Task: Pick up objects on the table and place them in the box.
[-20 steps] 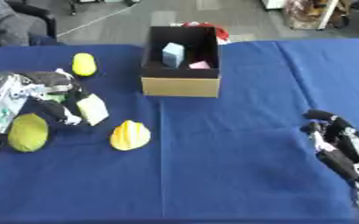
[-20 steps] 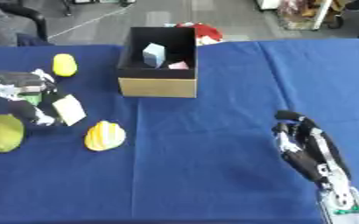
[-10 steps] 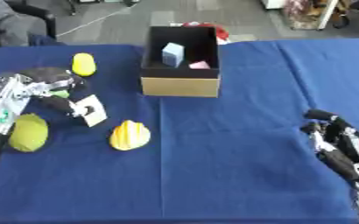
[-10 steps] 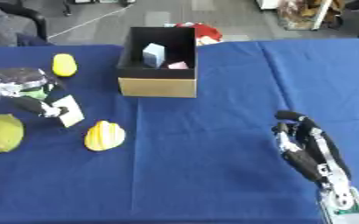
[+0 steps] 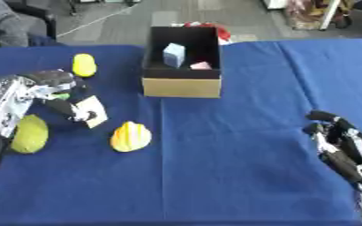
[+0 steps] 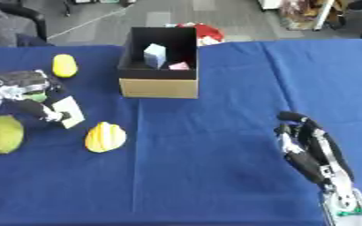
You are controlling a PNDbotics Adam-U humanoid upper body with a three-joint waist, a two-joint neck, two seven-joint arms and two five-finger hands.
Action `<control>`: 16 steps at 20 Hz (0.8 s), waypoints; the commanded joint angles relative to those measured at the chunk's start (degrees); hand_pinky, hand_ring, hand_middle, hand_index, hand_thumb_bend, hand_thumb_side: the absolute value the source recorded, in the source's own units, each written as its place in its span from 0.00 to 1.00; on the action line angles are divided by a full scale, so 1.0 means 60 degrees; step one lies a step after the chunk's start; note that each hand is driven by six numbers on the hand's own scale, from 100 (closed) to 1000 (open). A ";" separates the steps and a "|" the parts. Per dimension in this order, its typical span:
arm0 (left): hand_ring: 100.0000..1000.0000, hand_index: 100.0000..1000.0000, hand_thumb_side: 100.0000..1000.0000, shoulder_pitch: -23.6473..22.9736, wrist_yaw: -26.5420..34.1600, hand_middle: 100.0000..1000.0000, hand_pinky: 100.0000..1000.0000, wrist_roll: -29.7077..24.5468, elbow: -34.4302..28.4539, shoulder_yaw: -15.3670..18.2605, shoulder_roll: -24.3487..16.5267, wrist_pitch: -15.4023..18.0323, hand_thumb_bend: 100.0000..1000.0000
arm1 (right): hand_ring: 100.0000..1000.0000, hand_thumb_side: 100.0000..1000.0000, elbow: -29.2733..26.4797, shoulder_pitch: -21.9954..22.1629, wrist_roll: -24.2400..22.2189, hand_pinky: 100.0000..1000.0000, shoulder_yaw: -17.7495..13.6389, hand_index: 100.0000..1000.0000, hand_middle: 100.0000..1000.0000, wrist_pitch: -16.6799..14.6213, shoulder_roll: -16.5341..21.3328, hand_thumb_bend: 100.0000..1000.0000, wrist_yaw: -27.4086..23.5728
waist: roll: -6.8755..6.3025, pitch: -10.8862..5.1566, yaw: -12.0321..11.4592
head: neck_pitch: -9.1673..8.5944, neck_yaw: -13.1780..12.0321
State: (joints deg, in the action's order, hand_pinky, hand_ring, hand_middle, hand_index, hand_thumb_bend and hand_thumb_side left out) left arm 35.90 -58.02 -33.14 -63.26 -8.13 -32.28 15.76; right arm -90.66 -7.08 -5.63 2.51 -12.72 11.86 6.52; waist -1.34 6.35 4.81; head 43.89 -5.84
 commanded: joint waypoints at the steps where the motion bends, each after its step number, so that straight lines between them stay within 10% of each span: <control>1: 0.65 0.86 0.65 0.0129 -0.0257 0.69 0.75 0.0156 0.0116 0.0044 0.0023 -0.0119 0.35 | 0.63 0.32 -0.0173 -0.0118 -0.0001 0.73 -0.0017 0.78 0.72 -0.0020 0.0108 0.00 0.0037 | -0.0121 -0.0278 0.0022 | 0.0038 0.0026; 7: 0.58 0.81 0.32 0.0054 -0.0406 0.62 0.70 0.0501 0.0201 0.0043 0.0187 -0.0231 0.32 | 0.63 0.31 -0.0170 -0.0114 0.0020 0.73 -0.0026 0.78 0.72 -0.0013 0.0110 0.00 0.0040 | -0.0125 -0.0261 0.0037 | 0.0038 0.0018; 16: 0.49 0.73 0.20 0.0520 0.0827 0.50 0.65 0.1080 -0.1059 0.0471 -0.0033 -0.0553 0.03 | 0.63 0.32 -0.0157 -0.0092 0.0030 0.73 -0.0039 0.78 0.72 -0.0010 0.0116 0.00 0.0055 | -0.0126 -0.0300 -0.0001 | 0.0038 -0.0012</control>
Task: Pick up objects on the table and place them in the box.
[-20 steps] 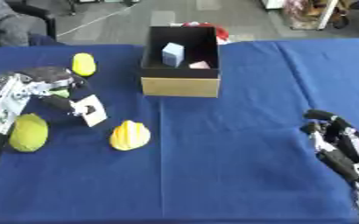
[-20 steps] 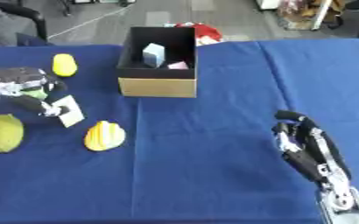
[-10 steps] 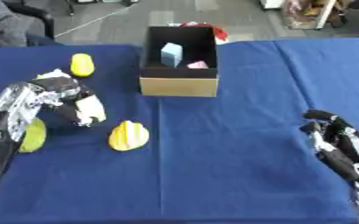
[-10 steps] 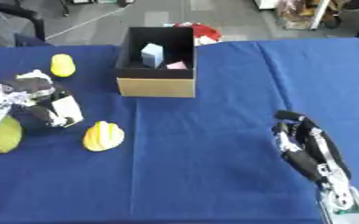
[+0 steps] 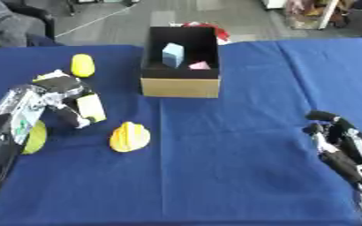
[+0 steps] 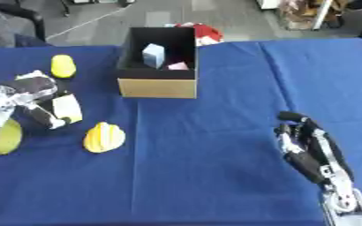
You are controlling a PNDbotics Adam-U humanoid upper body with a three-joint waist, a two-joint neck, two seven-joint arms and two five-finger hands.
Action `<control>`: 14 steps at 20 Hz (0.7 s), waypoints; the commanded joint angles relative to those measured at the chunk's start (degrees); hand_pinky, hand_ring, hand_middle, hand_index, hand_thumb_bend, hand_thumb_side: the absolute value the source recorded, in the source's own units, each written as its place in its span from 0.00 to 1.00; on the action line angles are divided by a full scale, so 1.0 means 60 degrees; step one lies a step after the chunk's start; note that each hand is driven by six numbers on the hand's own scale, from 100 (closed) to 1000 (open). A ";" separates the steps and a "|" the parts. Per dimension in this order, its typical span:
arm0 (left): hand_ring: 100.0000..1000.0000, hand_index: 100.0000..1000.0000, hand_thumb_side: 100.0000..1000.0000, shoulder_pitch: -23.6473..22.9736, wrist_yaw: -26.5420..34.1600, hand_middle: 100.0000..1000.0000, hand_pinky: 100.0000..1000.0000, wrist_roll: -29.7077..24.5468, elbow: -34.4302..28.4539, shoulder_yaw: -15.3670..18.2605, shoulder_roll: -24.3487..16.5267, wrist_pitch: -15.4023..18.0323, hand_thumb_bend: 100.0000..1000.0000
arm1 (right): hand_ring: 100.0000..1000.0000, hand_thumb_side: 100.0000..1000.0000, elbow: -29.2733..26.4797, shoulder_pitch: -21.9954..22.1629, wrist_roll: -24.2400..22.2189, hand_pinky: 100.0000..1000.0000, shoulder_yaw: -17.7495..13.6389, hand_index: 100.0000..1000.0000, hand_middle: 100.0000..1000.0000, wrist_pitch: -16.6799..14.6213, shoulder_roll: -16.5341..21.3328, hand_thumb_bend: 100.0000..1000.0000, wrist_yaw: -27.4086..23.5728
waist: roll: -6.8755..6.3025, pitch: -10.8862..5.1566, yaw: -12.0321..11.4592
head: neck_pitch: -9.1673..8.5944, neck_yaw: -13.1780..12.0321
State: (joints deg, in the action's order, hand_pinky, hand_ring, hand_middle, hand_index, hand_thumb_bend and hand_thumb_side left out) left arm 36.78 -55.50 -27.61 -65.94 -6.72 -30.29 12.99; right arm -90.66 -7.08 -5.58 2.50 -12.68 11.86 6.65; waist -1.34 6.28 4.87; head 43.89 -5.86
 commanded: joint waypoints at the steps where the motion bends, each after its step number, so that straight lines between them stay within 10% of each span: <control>1: 0.49 0.74 0.19 0.0556 0.0558 0.50 0.66 0.0183 -0.0829 0.0266 -0.0381 -0.0124 0.02 | 0.63 0.31 -0.0154 -0.0087 0.0018 0.73 -0.0034 0.78 0.72 -0.0017 0.0115 0.00 0.0034 | -0.0127 -0.0296 -0.0012 | 0.0038 -0.0017; 7: 0.50 0.75 0.18 0.2312 0.0542 0.51 0.67 0.0138 -0.1003 0.0069 0.0181 -0.0198 0.09 | 0.63 0.31 -0.0130 -0.0053 -0.0014 0.73 0.0012 0.78 0.72 -0.0015 0.0102 0.00 0.0021 | -0.0109 -0.0343 0.0026 | 0.0038 -0.0080; 14: 0.52 0.76 0.21 0.4148 -0.0827 0.53 0.67 0.0210 0.1610 -0.0300 0.2296 0.0021 0.13 | 0.63 0.29 -0.0065 -0.0064 -0.0056 0.73 0.0062 0.78 0.72 -0.0008 0.0039 0.00 -0.0018 | 0.0020 -0.0335 0.0184 | 0.0038 -0.0204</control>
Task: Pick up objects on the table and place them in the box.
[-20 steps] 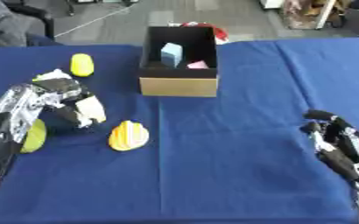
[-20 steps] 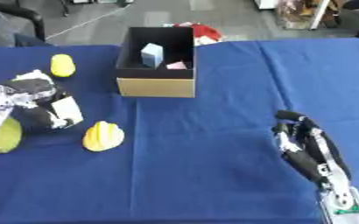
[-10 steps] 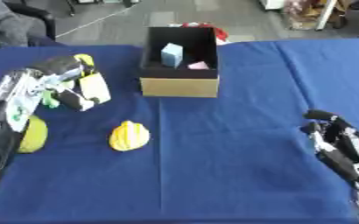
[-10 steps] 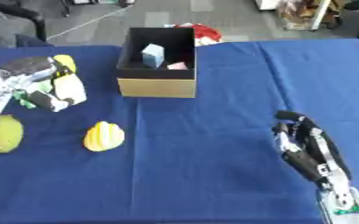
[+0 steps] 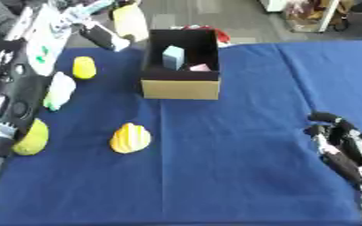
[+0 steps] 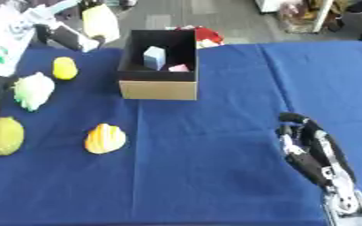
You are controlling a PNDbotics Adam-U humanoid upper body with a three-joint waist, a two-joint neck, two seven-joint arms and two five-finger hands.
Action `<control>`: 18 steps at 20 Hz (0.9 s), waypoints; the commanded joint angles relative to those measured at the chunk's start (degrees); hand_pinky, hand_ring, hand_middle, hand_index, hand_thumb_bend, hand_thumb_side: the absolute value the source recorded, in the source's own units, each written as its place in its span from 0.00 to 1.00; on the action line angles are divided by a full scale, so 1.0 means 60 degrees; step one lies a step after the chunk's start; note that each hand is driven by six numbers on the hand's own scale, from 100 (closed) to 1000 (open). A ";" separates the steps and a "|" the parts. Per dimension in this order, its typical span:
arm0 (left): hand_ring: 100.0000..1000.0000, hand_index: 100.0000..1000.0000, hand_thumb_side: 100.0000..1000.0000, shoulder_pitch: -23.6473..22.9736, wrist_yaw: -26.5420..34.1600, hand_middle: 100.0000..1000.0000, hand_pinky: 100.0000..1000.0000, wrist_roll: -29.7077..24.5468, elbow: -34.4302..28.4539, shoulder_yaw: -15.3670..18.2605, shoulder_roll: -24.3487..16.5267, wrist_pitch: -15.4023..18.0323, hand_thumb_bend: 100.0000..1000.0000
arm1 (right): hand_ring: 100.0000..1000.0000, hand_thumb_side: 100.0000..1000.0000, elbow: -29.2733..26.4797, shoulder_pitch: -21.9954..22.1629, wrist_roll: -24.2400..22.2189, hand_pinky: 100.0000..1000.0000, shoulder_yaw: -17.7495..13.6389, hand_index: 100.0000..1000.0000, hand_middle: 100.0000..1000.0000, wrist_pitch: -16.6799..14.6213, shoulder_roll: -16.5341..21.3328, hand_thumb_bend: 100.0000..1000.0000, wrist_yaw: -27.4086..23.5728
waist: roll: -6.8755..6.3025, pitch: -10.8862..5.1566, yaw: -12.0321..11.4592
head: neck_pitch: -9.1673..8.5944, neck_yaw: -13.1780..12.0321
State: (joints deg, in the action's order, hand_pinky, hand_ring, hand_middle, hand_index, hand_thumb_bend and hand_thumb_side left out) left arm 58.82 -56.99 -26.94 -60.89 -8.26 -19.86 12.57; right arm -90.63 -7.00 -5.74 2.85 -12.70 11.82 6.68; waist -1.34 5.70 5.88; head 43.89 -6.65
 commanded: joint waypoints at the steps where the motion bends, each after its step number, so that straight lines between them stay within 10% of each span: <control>1: 0.52 0.76 0.21 0.0601 -0.0921 0.53 0.67 0.0230 0.1119 -0.0030 0.0800 0.0120 0.15 | 0.63 0.29 -0.0066 -0.0080 -0.0033 0.73 0.0008 0.78 0.72 -0.0005 0.0039 0.00 -0.0033 | 0.0035 -0.0231 0.0031 | 0.0038 -0.0083; 15: 0.60 0.86 0.15 0.0983 -0.3304 0.63 0.71 0.2945 0.3365 0.1446 0.2780 -0.1850 0.06 | 0.63 0.28 -0.0033 -0.0130 -0.0072 0.73 0.0059 0.78 0.72 0.0002 -0.0051 0.00 -0.0151 | 0.0209 -0.0118 0.0152 | 0.0038 -0.0190; 18: 0.65 0.89 0.29 0.0995 -0.3234 0.69 0.73 0.3074 0.3357 0.1514 0.2682 -0.2067 0.04 | 0.63 0.28 -0.0033 -0.0126 -0.0065 0.73 0.0051 0.78 0.72 0.0005 -0.0049 0.00 -0.0155 | 0.0200 -0.0123 0.0136 | 0.0038 -0.0178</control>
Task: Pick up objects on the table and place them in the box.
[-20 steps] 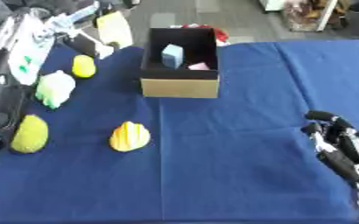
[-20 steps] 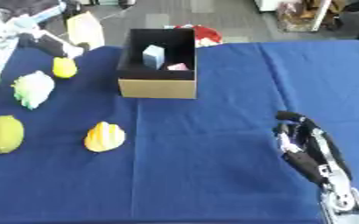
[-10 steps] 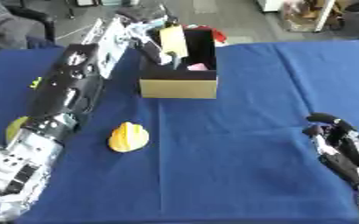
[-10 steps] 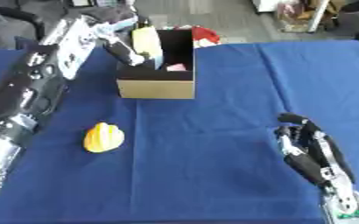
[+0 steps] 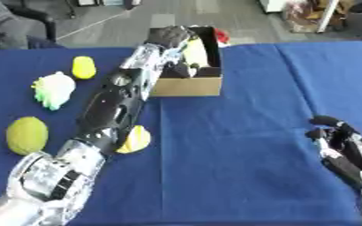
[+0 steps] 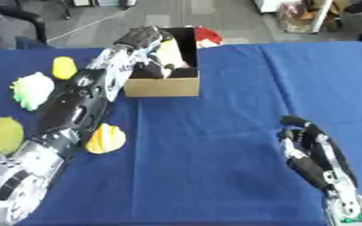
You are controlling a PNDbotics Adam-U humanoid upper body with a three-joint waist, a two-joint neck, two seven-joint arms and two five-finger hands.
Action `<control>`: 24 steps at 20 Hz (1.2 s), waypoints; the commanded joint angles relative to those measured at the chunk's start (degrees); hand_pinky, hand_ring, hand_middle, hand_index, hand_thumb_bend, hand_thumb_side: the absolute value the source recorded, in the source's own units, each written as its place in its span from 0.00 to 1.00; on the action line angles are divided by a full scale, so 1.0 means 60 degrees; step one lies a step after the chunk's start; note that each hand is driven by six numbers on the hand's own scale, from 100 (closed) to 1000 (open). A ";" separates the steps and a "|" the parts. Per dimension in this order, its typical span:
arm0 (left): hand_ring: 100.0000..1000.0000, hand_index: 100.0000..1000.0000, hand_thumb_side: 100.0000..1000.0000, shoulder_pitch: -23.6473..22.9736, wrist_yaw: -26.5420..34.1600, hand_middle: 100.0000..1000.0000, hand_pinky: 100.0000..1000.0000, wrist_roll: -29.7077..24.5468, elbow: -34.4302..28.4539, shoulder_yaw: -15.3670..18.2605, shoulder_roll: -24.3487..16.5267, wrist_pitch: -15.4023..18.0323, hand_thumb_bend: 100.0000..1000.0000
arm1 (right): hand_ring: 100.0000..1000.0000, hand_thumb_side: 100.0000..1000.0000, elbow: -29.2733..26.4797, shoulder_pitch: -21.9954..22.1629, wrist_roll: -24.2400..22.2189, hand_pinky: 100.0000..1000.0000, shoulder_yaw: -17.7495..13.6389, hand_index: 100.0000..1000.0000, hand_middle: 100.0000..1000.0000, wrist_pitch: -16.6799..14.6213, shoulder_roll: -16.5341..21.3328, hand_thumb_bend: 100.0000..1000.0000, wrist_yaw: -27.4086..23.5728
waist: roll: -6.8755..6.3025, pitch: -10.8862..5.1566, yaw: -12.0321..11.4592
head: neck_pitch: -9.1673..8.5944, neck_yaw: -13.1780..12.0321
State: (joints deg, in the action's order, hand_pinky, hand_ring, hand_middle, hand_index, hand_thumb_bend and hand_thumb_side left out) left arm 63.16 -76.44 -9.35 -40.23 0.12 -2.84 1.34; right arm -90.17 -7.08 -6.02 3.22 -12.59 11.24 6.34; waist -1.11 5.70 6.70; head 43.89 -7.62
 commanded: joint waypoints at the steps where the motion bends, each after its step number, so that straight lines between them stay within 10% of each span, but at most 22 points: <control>1: 0.65 0.90 0.31 0.0272 0.0046 0.70 0.74 0.0166 -0.0100 0.0131 -0.0197 -0.0248 0.04 | 0.63 0.28 -0.0111 -0.0112 -0.0021 0.73 -0.0008 0.78 0.72 -0.0014 0.0048 0.00 -0.0096 | 0.0159 -0.0126 -0.0009 | 0.0038 -0.0008; 13: 0.70 0.96 0.75 0.0298 0.0402 0.78 0.77 0.0127 -0.0101 0.0296 -0.0621 -0.1034 0.01 | 0.63 0.28 -0.0098 -0.0118 -0.0035 0.73 -0.0010 0.78 0.72 -0.0023 0.0057 0.00 -0.0081 | 0.0148 -0.0148 -0.0055 | 0.0038 -0.0002; 18: 0.71 0.97 0.90 0.0313 0.0358 0.81 0.78 0.0006 -0.0161 0.0254 -0.0919 -0.0937 0.19 | 0.63 0.29 -0.0096 -0.0112 -0.0025 0.73 -0.0024 0.78 0.72 -0.0023 0.0070 0.00 -0.0071 | 0.0122 -0.0163 -0.0063 | 0.0038 0.0021; 24: 0.72 0.97 0.83 0.0311 0.0131 0.81 0.78 -0.0132 -0.0191 0.0253 -0.1243 -0.0743 0.39 | 0.63 0.29 -0.0090 -0.0106 -0.0031 0.73 -0.0028 0.78 0.72 -0.0029 0.0076 0.00 -0.0053 | 0.0111 -0.0192 -0.0091 | 0.0038 0.0032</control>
State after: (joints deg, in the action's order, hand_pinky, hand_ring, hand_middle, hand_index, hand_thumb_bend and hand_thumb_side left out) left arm 63.48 -75.21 -10.05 -40.31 1.56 -8.63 -3.47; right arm -90.07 -7.08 -6.05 3.21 -12.60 11.09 6.20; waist -1.11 5.70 6.21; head 43.89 -7.43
